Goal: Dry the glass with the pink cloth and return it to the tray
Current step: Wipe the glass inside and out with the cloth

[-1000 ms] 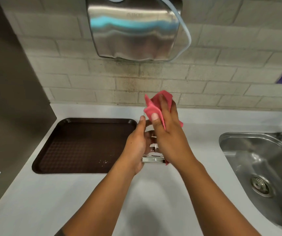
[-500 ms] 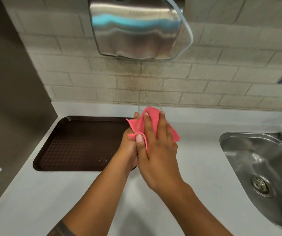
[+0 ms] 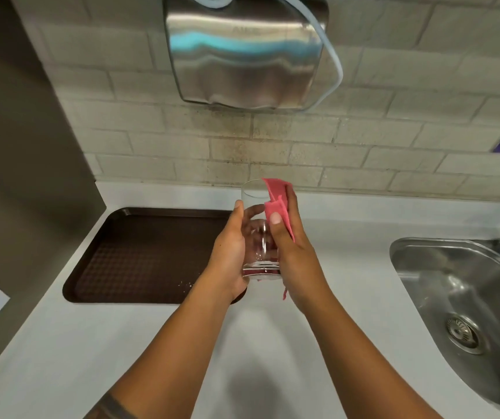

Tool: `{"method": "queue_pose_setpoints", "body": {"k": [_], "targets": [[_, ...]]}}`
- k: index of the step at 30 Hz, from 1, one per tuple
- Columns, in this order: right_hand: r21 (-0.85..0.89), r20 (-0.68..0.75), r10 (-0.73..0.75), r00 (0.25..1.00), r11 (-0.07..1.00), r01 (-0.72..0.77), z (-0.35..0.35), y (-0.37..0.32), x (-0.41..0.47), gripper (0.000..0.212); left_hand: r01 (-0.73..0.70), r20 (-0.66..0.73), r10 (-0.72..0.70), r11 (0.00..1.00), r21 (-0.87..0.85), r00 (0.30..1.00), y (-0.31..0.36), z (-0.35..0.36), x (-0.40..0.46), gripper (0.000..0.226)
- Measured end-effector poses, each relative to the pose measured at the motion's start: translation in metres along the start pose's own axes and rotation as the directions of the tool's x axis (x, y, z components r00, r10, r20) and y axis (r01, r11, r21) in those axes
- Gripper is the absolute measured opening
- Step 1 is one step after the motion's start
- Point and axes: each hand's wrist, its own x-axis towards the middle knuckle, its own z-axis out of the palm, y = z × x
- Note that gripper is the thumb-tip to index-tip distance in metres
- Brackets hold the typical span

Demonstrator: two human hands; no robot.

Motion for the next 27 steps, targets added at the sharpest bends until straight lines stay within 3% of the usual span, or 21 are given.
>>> {"method": "queue_pose_setpoints", "body": {"k": [3,7,10,12,16,19,22,27], "targets": [[0.055,-0.014,0.007,1.000,0.998,-0.006,0.004,0.007,-0.014,0.068,0.019,-0.005,-0.019,1.000,0.009,1.000,-0.001,-0.003,0.003,0.062],[0.008,-0.098,-0.024,0.995,1.000,0.025,0.007,0.008,-0.015,0.081,0.039,-0.053,-0.031,0.989,0.145,0.998,-0.002,0.003,0.002,0.063],[-0.064,-0.161,-0.059,0.985,0.997,0.049,0.006,0.007,-0.012,0.084,-0.072,-0.130,0.113,0.956,0.284,0.985,0.000,0.007,0.001,0.048],[-0.127,-0.198,-0.100,0.975,0.989,0.076,0.006,0.007,-0.014,0.083,-0.148,-0.108,0.195,0.927,0.344,0.975,0.000,0.007,-0.002,0.033],[-0.315,-0.257,-0.209,0.943,0.941,0.122,0.012,0.010,-0.015,0.073,-0.094,0.025,0.091,0.952,0.292,0.996,-0.001,0.011,-0.012,0.042],[-0.311,-0.274,-0.223,0.936,0.941,0.133,0.019,0.011,-0.020,0.059,-0.109,0.060,0.097,0.960,0.259,0.993,-0.001,0.015,-0.014,0.056],[-0.225,-0.213,-0.207,0.955,0.961,0.159,0.024,0.010,-0.034,0.051,-0.132,0.028,0.129,0.963,0.233,0.991,0.003,0.012,-0.010,0.053],[-0.421,-0.105,-0.280,0.954,0.882,0.212,0.029,0.012,-0.050,0.055,-0.029,0.018,0.027,0.990,0.139,0.999,0.001,0.004,-0.008,0.057]]}}
